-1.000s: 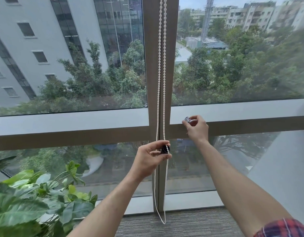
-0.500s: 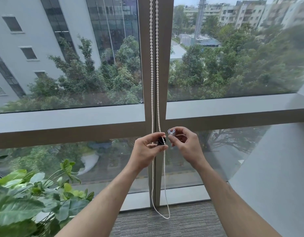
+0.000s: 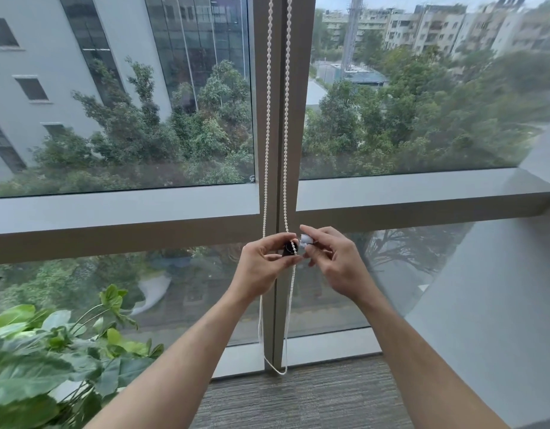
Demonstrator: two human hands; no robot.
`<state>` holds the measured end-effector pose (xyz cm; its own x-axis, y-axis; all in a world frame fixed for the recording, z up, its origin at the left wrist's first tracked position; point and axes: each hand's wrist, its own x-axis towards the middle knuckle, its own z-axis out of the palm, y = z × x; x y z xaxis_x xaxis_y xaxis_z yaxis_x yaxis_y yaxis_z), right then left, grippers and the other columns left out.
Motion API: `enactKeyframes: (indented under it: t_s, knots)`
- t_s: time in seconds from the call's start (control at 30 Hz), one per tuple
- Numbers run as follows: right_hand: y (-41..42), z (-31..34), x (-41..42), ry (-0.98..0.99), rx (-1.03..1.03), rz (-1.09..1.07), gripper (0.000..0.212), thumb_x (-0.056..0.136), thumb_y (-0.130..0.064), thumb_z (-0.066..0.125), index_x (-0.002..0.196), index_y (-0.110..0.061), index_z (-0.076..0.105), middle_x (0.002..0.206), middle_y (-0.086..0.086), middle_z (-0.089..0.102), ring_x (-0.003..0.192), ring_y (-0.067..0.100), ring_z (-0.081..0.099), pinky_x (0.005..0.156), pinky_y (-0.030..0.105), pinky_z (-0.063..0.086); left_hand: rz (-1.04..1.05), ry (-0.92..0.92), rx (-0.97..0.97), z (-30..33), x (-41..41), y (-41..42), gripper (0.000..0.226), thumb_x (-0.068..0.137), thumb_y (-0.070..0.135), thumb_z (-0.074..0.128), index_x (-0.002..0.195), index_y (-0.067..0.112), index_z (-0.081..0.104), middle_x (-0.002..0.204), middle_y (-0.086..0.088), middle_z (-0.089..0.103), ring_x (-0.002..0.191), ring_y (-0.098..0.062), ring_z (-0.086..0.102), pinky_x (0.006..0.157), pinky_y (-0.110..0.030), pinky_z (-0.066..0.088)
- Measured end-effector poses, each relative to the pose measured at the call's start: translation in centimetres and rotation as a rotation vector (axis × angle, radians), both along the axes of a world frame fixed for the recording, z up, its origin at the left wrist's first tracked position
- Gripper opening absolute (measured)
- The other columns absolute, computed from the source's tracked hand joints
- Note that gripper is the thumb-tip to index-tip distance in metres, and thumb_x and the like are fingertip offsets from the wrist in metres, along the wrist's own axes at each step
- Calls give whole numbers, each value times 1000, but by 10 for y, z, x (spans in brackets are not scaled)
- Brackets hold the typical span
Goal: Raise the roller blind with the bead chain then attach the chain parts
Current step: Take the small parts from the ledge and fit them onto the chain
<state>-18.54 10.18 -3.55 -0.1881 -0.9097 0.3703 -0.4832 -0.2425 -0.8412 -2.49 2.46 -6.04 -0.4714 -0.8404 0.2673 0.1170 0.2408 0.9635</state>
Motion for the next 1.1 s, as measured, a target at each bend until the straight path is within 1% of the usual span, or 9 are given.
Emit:
enactKeyframes:
  t_s: [0.07, 0.17, 0.23, 0.43, 0.53, 0.7, 0.87, 0.97, 1.1]
  knots:
    - [1, 5, 1, 112, -6, -7, 38, 94, -12, 65, 132, -18, 62, 95, -3, 62, 79, 22, 67, 78, 38, 57, -4, -2, 2, 0, 1, 0, 42, 72, 3, 84, 108, 22, 72, 101, -8, 77, 90, -19, 71, 84, -30, 57]
    - [0, 13, 3, 170, -9, -22, 23, 93, -14, 66, 114, -20, 63, 87, 0, 64, 74, 20, 66, 72, 34, 55, -15, -12, 3, 1, 3, -1, 41, 74, 3, 83, 112, 13, 72, 102, -10, 77, 93, -23, 71, 86, -34, 57]
    - [-1, 17, 4, 230, -37, -22, 18, 91, -9, 67, 107, -18, 66, 89, -1, 65, 78, 11, 64, 74, 27, 51, -27, -10, -8, 2, 5, -2, 40, 74, 4, 83, 113, 10, 72, 102, -9, 77, 91, -20, 70, 83, -32, 57]
    - [-3, 28, 8, 339, -88, 39, 24, 92, 0, 65, 110, -12, 76, 98, 2, 64, 83, 8, 61, 78, 19, 50, -82, 21, -23, 8, 8, 0, 40, 74, 9, 82, 108, 29, 75, 100, 0, 78, 91, -14, 69, 82, -29, 57]
    - [-5, 30, 10, 362, -121, 51, 23, 91, 1, 66, 109, -10, 76, 98, 3, 66, 86, 11, 62, 79, 12, 45, -84, 14, -32, 8, 9, -1, 40, 74, 14, 83, 109, 30, 75, 100, -3, 77, 94, -17, 70, 82, -32, 58]
    - [-6, 34, 11, 372, -152, 51, 25, 88, 1, 69, 110, -9, 74, 100, 4, 72, 91, 15, 66, 82, 20, 52, -101, 2, -35, 10, 11, -4, 39, 74, 11, 82, 105, 33, 76, 99, 0, 78, 92, -14, 71, 82, -32, 58]
    - [-9, 36, 10, 393, -177, 78, 24, 86, 9, 67, 102, -6, 76, 99, 4, 73, 91, 13, 67, 82, 12, 48, -125, 19, -8, 10, 9, -7, 37, 75, 4, 81, 109, 18, 76, 97, -15, 76, 83, -18, 68, 75, -34, 60]
    - [-9, 38, 9, 390, -187, 81, 22, 86, 9, 67, 101, -5, 76, 98, 3, 74, 90, 13, 67, 82, 14, 49, -147, 42, 18, 12, 8, -7, 34, 77, 1, 79, 109, 10, 75, 97, -25, 72, 82, -23, 65, 77, -48, 60]
    - [-11, 39, 9, 361, -186, 87, 20, 86, 6, 69, 100, -6, 76, 97, 4, 74, 89, 14, 69, 81, 17, 51, -175, 68, 66, 13, 8, -7, 32, 77, -2, 78, 108, 4, 73, 96, -21, 70, 82, -28, 61, 80, -60, 54]
